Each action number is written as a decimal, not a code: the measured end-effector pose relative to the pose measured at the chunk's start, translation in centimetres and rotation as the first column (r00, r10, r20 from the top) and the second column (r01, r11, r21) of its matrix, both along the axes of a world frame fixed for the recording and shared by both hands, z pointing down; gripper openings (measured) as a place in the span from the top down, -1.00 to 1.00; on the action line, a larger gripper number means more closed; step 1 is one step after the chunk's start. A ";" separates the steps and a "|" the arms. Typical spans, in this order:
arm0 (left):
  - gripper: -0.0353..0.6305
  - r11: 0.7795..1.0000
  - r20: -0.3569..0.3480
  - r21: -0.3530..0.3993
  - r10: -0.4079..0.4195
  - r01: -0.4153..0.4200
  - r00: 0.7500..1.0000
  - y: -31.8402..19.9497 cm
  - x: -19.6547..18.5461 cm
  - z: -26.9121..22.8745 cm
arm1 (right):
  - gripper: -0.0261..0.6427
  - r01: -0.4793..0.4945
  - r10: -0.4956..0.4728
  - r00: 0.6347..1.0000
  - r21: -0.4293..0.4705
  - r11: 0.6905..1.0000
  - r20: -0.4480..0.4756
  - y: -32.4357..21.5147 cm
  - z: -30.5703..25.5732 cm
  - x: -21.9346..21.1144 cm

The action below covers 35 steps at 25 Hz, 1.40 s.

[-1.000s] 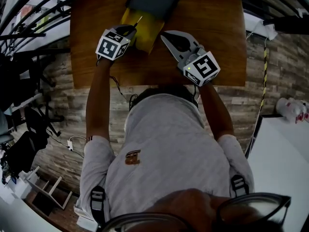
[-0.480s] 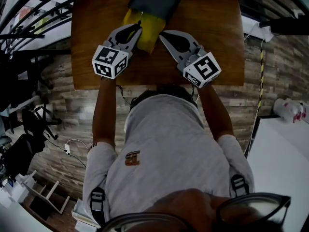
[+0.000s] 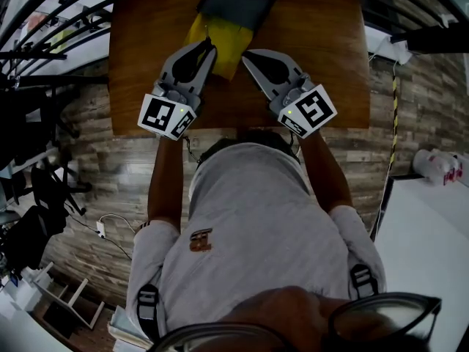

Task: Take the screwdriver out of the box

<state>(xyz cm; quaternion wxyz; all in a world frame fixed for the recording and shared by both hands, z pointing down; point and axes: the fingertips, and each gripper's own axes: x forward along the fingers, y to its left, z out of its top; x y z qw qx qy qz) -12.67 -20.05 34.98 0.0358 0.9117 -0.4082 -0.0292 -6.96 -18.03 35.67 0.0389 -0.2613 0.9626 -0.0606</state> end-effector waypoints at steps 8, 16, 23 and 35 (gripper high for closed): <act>0.67 0.996 -0.043 0.091 0.004 0.000 0.999 3.0 0.1 -1.8 | 0.83 -0.013 0.013 1.000 0.021 1.000 0.023 1.8 -0.8 -0.2; 0.67 0.992 -0.055 0.125 0.009 -0.002 0.998 5.3 -0.5 -2.0 | 0.83 -0.024 0.024 0.999 0.024 0.999 0.029 3.7 -0.8 -0.2; 0.67 0.993 -0.058 0.121 0.020 -0.013 0.998 5.6 -0.3 -1.5 | 0.83 -0.011 0.010 1.000 0.027 1.000 0.020 4.3 -0.3 -0.6; 0.67 0.993 -0.063 0.120 0.021 -0.014 0.998 5.7 0.0 -1.7 | 0.83 0.000 -0.001 1.000 0.036 0.999 0.008 4.5 -0.6 -0.6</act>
